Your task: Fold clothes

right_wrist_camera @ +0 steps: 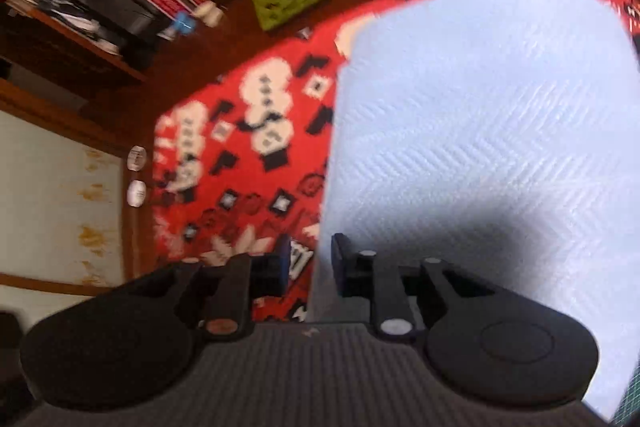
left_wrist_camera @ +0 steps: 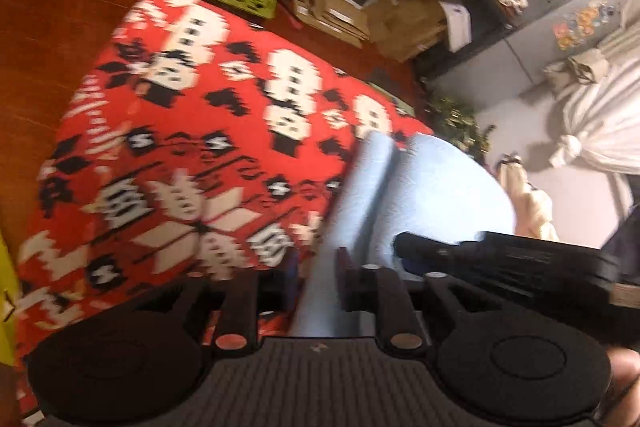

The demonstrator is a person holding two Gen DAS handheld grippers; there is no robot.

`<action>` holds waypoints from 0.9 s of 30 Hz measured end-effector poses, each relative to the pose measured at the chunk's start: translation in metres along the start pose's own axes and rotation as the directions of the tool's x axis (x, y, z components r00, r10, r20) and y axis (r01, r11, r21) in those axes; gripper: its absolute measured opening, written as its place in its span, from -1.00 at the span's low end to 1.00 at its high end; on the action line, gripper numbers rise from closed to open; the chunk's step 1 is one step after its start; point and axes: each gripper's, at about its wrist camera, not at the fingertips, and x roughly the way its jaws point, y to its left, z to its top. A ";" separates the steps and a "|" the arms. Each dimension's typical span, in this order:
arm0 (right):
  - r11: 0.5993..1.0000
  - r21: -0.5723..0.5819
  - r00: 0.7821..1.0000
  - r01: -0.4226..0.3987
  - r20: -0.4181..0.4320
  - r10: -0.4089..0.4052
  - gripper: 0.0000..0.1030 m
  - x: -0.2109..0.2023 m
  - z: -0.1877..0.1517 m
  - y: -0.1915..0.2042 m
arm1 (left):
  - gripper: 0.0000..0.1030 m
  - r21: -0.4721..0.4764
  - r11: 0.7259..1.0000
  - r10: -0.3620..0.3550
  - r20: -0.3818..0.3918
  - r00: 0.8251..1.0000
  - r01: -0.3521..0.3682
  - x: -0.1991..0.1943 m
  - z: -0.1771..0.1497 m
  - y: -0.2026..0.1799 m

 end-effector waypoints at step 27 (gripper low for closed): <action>0.876 0.423 0.965 -0.231 0.216 0.150 0.52 -0.054 -0.027 -0.248 | -0.63 0.050 0.961 -0.252 -0.235 0.939 0.271 0.098 0.042 -0.060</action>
